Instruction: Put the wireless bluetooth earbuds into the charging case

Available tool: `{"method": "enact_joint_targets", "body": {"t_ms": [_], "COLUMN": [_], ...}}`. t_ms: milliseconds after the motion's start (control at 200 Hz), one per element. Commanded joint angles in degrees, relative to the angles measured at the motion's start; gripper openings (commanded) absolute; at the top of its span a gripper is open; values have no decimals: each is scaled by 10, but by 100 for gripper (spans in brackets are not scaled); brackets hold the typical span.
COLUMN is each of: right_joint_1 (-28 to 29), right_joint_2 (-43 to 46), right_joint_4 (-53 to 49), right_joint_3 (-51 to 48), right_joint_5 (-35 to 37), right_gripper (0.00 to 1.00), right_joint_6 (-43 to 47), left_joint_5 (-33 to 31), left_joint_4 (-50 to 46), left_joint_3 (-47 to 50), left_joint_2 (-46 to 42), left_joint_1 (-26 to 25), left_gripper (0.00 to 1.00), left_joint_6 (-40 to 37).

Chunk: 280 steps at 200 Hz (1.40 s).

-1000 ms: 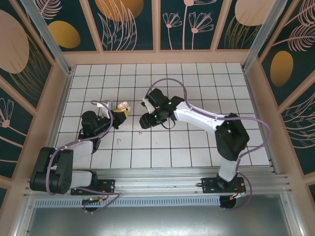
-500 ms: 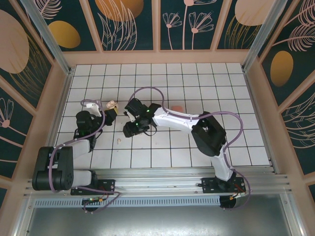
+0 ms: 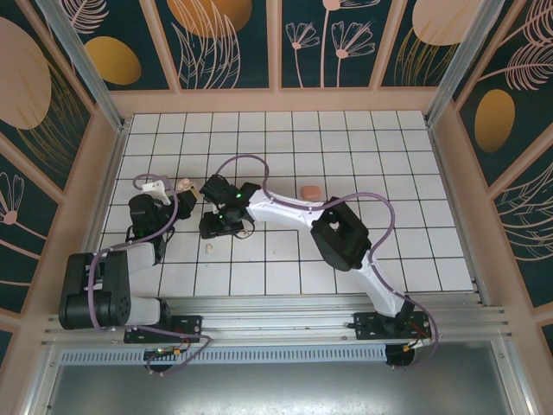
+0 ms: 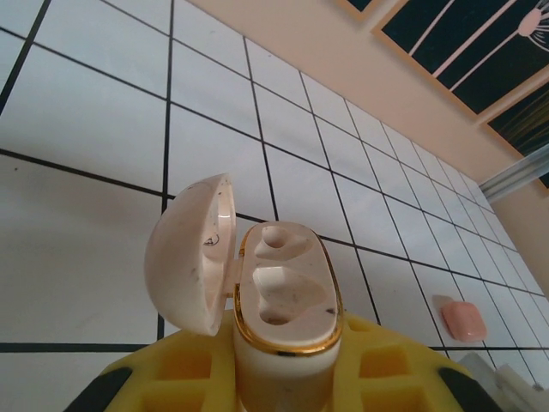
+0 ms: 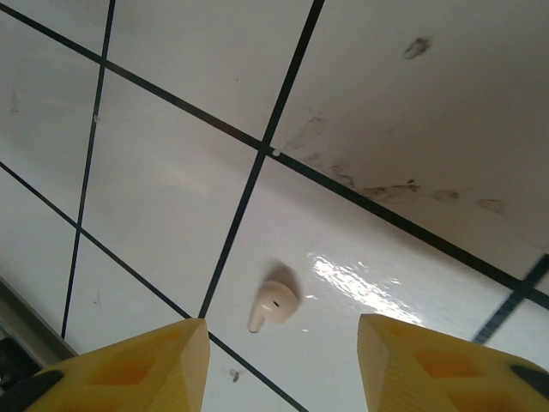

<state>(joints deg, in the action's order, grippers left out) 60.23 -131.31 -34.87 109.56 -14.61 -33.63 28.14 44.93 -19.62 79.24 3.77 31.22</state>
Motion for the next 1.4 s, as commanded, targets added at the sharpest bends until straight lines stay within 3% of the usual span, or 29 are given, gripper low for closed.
{"method": "enact_joint_targets", "body": {"t_ms": [0, 490, 1016, 1396], "right_joint_1": [10, 20, 31, 36], "right_joint_2": [-27, -105, -129, -121], "right_joint_4": [-42, -124, -129, -135], "right_joint_3": [41, 153, 158, 140], "right_joint_5": [3, 13, 12, 39], "right_gripper": [49, 45, 43, 29], "right_joint_6": [-27, -49, -51, -45], "left_joint_5": [-8, 9, 8, 8], "left_joint_4": [36, 86, 98, 77], "left_joint_3": [-12, -19, -16, -17], "left_joint_2": [15, 58, 44, 26], "left_joint_1": [4, 15, 17, 17], "left_gripper": [14, 14, 13, 13], "left_joint_6": [13, 31, 40, 32]}}
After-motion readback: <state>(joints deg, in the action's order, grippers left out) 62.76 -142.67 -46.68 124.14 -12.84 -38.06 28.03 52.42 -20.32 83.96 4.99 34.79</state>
